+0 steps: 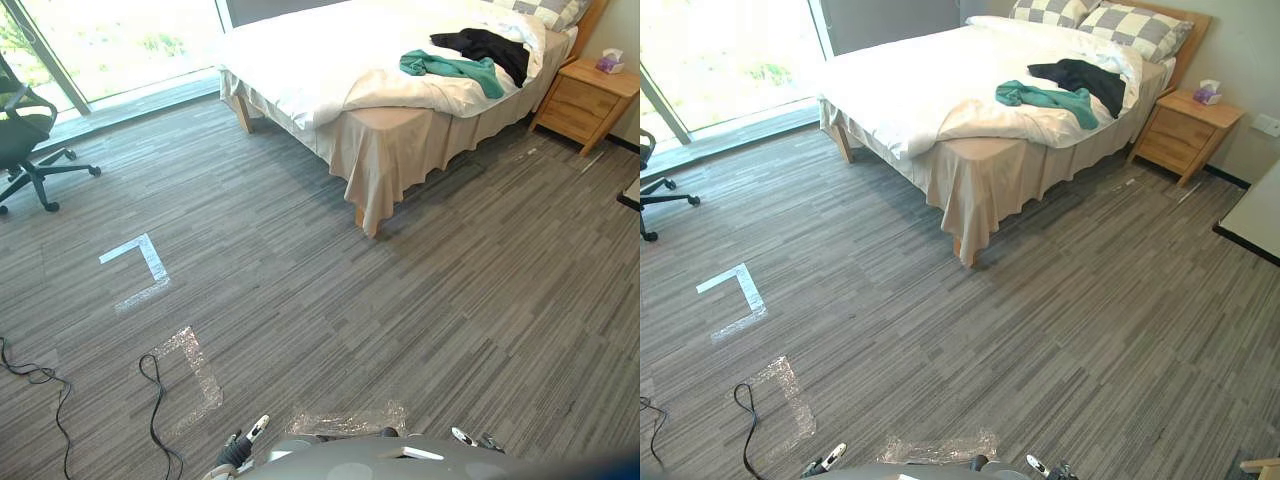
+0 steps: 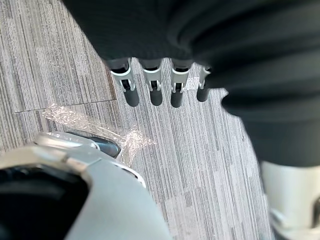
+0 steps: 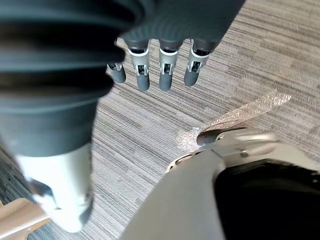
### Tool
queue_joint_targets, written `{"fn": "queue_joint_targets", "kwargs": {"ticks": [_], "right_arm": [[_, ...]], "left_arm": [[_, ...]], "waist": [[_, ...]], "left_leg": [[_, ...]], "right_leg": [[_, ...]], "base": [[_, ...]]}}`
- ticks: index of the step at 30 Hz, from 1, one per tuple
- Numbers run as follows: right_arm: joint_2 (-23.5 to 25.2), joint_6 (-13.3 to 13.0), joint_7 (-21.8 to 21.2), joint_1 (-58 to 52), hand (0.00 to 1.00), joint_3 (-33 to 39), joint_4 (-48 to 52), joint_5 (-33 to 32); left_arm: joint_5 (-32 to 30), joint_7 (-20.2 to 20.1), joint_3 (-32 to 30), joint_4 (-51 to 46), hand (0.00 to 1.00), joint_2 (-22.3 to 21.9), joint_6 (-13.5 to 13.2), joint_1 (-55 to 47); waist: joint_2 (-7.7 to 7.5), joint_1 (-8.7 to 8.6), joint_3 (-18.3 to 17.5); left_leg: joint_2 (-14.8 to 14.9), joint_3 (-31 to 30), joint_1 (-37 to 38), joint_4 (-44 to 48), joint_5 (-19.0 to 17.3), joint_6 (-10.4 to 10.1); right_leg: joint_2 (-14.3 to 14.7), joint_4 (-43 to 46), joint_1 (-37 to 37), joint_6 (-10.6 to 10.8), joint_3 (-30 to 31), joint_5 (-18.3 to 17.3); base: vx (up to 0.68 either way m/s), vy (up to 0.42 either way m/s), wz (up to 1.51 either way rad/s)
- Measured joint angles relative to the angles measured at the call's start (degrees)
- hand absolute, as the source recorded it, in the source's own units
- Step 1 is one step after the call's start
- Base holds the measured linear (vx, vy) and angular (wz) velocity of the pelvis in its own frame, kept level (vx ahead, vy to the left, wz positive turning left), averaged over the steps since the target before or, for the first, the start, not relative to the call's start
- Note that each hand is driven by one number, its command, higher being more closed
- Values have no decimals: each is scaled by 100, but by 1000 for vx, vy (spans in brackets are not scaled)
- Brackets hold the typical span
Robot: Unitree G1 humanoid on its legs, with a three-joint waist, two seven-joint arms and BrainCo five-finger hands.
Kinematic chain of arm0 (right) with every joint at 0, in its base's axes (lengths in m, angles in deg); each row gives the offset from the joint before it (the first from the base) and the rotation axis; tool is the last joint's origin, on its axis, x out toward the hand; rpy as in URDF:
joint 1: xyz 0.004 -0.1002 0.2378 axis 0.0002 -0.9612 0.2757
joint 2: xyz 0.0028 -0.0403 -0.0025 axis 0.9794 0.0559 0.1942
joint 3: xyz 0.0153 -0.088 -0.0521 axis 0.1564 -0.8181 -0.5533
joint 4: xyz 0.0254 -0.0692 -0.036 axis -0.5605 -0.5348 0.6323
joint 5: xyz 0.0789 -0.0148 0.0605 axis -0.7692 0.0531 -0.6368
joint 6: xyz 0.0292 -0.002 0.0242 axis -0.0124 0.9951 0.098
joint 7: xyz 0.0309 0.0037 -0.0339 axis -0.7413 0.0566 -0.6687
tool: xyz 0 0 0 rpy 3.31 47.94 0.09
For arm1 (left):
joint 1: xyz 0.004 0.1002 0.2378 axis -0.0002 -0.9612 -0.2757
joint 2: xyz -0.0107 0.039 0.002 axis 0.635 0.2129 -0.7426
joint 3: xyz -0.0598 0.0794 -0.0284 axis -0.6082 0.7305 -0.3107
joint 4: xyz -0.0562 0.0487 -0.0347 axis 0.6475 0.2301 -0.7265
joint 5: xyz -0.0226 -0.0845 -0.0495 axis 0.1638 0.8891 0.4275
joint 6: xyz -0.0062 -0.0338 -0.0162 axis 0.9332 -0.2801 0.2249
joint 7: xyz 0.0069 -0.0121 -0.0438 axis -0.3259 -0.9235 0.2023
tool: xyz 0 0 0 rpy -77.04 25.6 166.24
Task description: Tidy the bed and pick cloth on bed and put in laundry
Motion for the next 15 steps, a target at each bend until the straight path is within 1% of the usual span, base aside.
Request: {"fn": "queue_joint_targets", "kwargs": {"ticks": [3,7,10,11,13,15], "right_arm": [[0,6,-1,32,0,24,-2,0],[4,44,2,73,0,36,-1,0],[8,96,2,128,0,59,-1,2],[14,122,1,185,0,67,1,0],[19,133,-4,224,0,70,2,5],[19,132,-10,235,0,69,2,14]], "left_arm": [[-5,-188,-4,30,0,10,2,22],[-144,-396,-4,23,0,33,95,89],[-226,-458,3,-42,0,62,277,106],[-233,-472,7,-93,0,75,345,113],[-246,-501,9,-110,0,82,410,124],[-244,-550,8,-130,0,84,421,127]], "waist": [[7,5,23],[-2,8,56],[-14,8,71],[-19,7,133],[-22,3,154],[-27,8,176]], "left_leg": [[-22,13,109,-75,-24,-39],[-21,17,183,-75,-65,-104],[-20,19,186,-78,-68,-109],[-21,24,226,-87,-73,-117],[-21,43,252,-127,-75,-121],[-16,141,282,-158,-78,-125]], "right_leg": [[6,-174,123,60,-24,41],[7,-175,221,97,-65,36],[6,-177,221,149,-72,54],[4,-179,220,149,-68,55],[7,-200,219,149,-39,55],[15,-210,205,147,30,56]], "base": [[91,18,0],[61,10,0],[-11,0,-1],[-49,-1,-3],[-76,-5,-5],[-84,-11,-16]]}}
